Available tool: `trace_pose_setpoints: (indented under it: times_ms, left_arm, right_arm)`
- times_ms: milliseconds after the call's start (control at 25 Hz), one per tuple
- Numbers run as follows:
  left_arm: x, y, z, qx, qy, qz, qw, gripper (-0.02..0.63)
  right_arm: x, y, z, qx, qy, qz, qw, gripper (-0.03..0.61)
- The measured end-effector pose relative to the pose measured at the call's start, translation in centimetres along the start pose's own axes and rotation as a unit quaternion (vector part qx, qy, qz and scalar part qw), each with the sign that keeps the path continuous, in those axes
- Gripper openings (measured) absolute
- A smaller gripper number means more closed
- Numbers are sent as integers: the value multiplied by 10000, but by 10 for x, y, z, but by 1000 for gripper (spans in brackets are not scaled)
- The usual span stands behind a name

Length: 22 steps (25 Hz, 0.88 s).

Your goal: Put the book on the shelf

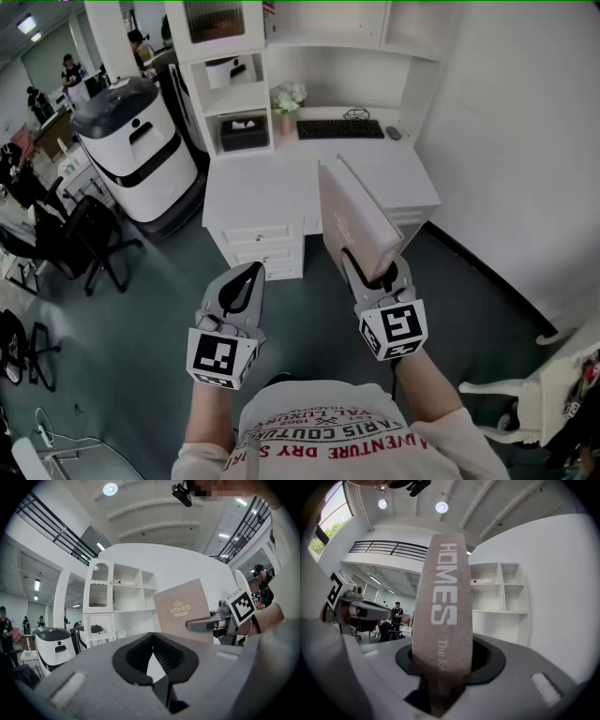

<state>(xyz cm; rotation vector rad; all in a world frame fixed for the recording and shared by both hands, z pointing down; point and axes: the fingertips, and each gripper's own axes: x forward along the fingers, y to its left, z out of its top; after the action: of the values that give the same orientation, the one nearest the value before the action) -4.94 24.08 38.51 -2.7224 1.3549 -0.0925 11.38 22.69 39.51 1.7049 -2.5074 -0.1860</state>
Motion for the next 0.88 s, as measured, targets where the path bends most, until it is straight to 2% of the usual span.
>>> trace_pose_setpoints:
  times_ms: [640, 880]
  left_arm:
    - [1, 1, -12, -115, 113, -44, 9999, 6]
    - [22, 28, -28, -184, 196, -26, 9996, 6]
  right_arm:
    - [-1, -3, -16, 134, 187, -122, 9997, 178]
    - [31, -10, -30, 290, 331, -144, 9989, 178]
